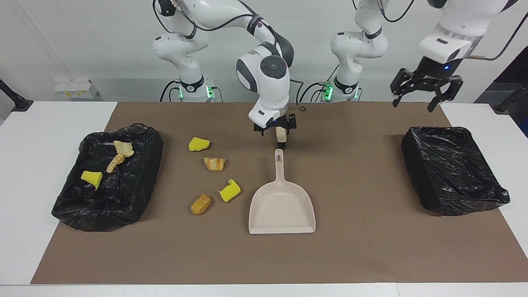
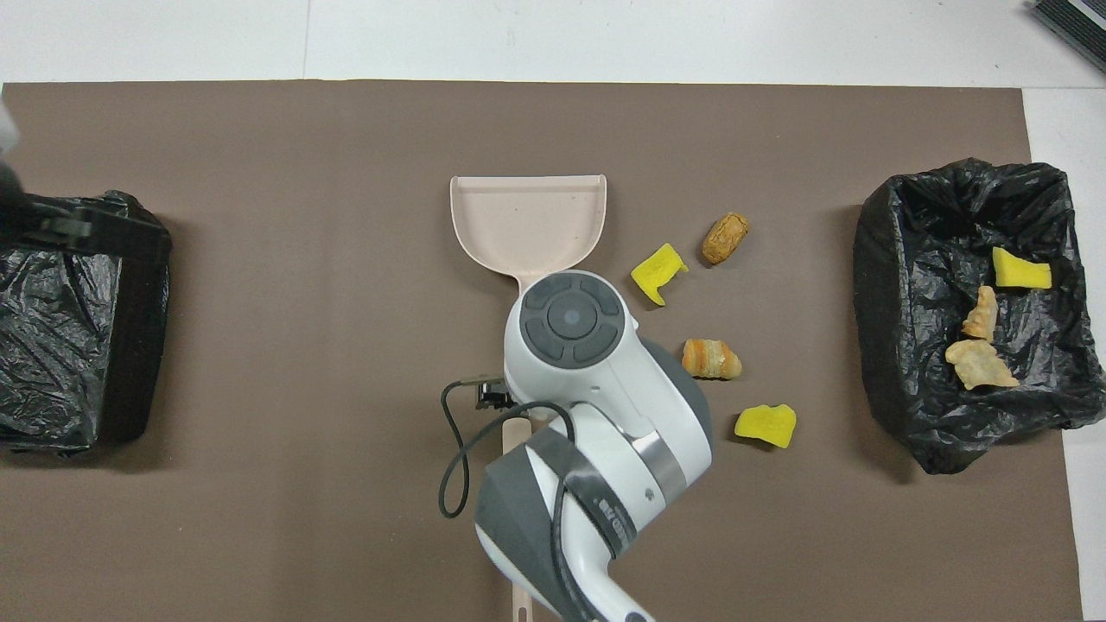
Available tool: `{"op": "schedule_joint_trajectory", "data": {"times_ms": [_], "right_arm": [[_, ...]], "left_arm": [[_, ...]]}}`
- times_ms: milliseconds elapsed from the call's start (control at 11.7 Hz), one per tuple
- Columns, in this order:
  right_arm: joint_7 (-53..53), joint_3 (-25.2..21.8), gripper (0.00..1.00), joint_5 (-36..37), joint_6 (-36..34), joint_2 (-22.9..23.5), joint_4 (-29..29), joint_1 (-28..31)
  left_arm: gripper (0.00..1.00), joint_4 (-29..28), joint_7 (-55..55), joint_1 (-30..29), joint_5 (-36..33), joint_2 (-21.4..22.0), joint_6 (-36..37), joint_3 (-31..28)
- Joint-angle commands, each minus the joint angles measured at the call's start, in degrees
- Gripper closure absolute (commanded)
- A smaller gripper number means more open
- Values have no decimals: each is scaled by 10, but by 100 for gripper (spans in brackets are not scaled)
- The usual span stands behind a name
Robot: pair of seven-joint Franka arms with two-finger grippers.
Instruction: Sweep and dump trash in bin
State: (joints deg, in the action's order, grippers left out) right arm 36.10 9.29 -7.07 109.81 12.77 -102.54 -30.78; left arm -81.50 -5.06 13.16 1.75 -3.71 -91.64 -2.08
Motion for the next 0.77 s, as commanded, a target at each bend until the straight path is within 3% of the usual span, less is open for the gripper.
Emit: {"op": "schedule_joint_trajectory", "data": {"times_ms": [0,343,600,685], "right_arm": [[25,1,0,-48,26,-77,-119,-23],[80,2,0,-80,58,-148,-228,-84],[100,1,0,-80,146,-136,-279,-137],[100,1,6,-80,161,-127,-288,-146]], "left_arm": [[0,2,65,64,-15,-51,-60,-3],[0,-8,107,127,-17,-114,-143,-3],[0,-21,221,194,-24,-182,-222,-3],[0,-40,243,215,-31,-193,-244,-3]]}}
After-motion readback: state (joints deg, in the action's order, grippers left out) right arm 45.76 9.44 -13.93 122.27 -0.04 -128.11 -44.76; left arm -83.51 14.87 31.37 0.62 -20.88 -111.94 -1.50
